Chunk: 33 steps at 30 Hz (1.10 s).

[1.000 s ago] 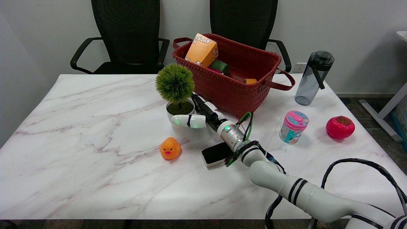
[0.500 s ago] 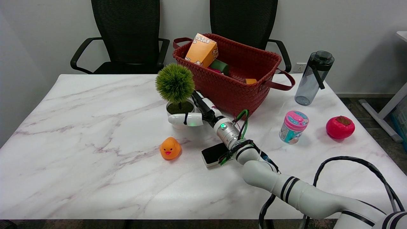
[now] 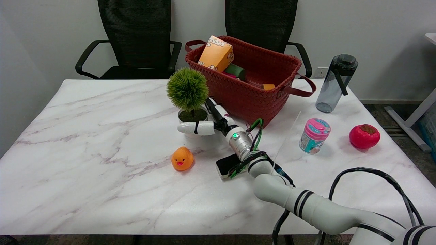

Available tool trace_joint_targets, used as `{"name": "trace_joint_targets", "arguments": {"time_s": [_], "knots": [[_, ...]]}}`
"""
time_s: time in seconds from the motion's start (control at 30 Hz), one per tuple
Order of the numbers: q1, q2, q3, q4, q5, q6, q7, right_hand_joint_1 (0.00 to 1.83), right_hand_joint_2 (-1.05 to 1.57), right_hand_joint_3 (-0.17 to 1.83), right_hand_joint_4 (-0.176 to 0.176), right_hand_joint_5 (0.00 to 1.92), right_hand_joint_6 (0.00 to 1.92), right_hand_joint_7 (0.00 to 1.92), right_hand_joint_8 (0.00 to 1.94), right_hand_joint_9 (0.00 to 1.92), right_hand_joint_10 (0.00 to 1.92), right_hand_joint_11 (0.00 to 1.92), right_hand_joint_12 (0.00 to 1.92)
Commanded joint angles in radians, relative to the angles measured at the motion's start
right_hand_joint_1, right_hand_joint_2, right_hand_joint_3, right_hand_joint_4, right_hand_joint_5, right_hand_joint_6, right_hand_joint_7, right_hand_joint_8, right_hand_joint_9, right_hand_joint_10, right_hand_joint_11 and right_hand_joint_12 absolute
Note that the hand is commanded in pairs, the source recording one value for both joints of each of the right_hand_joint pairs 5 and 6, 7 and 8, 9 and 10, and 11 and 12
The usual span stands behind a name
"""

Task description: Pick up the potted plant.

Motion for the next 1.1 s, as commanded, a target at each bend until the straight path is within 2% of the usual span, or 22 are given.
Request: {"name": "trace_joint_targets", "arguments": {"time_s": [0.03, 0.73, 1.07, 1.1], "knots": [[0.035, -0.047, -0.018, -0.086, -0.01, 0.023, 0.003, 1.0, 0.43, -0.17, 0.0, 0.0, 0.0, 0.0, 0.0, 0.01, 0.01, 0.03, 0.03], [0.063, -0.079, -0.018, -0.156, -0.004, 0.03, 0.003, 1.03, 0.46, -0.17, 0.0, 0.0, 0.0, 0.0, 0.0, 0.08, 0.08, 0.06, 0.06], [0.062, -0.079, -0.013, -0.155, -0.003, 0.043, 0.003, 1.05, 0.56, -0.17, 0.0, 0.0, 0.0, 0.26, 0.26, 0.28, 0.28, 0.17, 0.17], [0.06, -0.079, -0.013, -0.155, -0.003, 0.049, 0.003, 1.05, 0.58, -0.17, 0.0, 0.07, 0.07, 0.34, 0.34, 0.33, 0.33, 0.2, 0.2]]}}
